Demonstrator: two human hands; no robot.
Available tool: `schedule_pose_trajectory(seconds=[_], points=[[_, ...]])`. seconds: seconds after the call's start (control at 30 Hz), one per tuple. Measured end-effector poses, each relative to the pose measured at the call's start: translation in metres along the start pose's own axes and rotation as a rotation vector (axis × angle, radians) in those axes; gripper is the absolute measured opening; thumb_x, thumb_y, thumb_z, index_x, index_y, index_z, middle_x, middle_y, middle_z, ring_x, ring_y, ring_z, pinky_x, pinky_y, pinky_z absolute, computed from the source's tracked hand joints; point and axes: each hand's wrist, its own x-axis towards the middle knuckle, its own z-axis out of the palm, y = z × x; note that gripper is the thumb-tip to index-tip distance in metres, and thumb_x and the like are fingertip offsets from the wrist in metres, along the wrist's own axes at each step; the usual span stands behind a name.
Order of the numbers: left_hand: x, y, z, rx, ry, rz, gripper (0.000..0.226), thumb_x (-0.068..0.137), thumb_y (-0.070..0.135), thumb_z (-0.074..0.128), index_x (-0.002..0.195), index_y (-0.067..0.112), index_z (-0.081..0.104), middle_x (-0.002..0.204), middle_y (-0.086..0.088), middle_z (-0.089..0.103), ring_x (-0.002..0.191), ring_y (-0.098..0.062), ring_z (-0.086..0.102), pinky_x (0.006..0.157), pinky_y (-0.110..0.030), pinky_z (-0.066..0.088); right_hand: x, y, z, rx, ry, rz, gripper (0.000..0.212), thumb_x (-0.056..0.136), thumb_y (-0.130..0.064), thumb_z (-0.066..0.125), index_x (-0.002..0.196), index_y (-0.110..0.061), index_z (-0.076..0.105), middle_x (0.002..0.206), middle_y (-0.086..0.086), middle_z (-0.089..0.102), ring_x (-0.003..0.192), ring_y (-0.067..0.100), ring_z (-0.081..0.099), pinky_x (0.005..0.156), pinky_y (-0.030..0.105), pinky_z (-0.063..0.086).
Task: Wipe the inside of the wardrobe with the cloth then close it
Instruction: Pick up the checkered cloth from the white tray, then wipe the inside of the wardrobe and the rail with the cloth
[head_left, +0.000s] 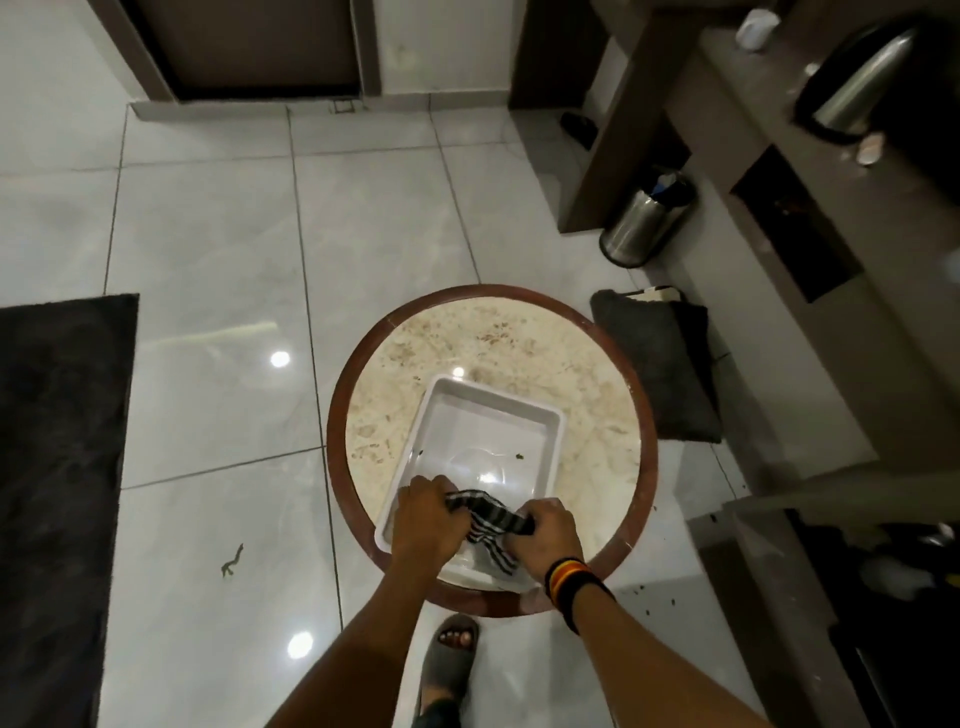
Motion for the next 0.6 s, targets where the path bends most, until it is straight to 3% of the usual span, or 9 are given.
schedule_pose_trajectory(seconds=[0.1,0.2,0.3,0.5,0.6], points=[[-0.030,0.039,-0.010,-0.211,-0.156,0.001,0.027,0.078,0.032,0.061,0.098,0.016,0.071,0.096,-0.004,0.072,0.092,-0.022,0.069,0.087,-0.041,0.059,-0.046,0.021,-0.048,0.330,0.013,0.103,0.020,0.068,-0.012,0.077,0.065,-0.014,0.058,0.069,0.003,0.064,0.065,0.016,0.062,0.058,0.025,0.053],[-0.055,0.081,-0.002,-0.220,-0.314,0.056,0.016,0.082,0.025,0.066,0.095,0.016,0.070,0.096,-0.004,0.075,0.093,-0.022,0.071,0.089,-0.039,0.059,-0.082,0.055,-0.084,0.494,0.058,0.188,0.016,0.073,-0.011,0.076,0.077,-0.013,0.061,0.075,0.002,0.068,0.071,0.019,0.066,0.067,0.030,0.057],[-0.090,0.128,0.027,-0.183,-0.388,0.119,0.020,0.085,0.030,0.072,0.100,0.017,0.070,0.107,-0.007,0.075,0.101,-0.025,0.071,0.093,-0.037,0.058,-0.123,0.105,-0.120,0.618,0.174,0.238,0.023,0.074,-0.018,0.080,0.090,-0.015,0.065,0.089,0.006,0.074,0.084,0.023,0.071,0.080,0.038,0.060],[-0.186,0.216,0.115,-0.172,-0.513,0.244,0.045,0.081,0.034,0.080,0.117,0.011,0.065,0.116,-0.008,0.074,0.104,-0.026,0.071,0.096,-0.039,0.058,-0.220,0.214,-0.191,0.813,0.403,0.361,0.034,0.074,-0.016,0.085,0.101,-0.007,0.067,0.092,0.011,0.076,0.082,0.025,0.073,0.081,0.042,0.061],[-0.251,0.261,0.154,-0.080,-0.591,0.411,0.043,0.088,0.034,0.076,0.119,0.007,0.066,0.118,-0.010,0.073,0.108,-0.029,0.070,0.090,-0.036,0.059,-0.285,0.270,-0.228,0.880,0.510,0.419,0.023,0.073,-0.017,0.086,0.086,-0.008,0.068,0.081,0.011,0.075,0.074,0.025,0.073,0.076,0.042,0.061]])
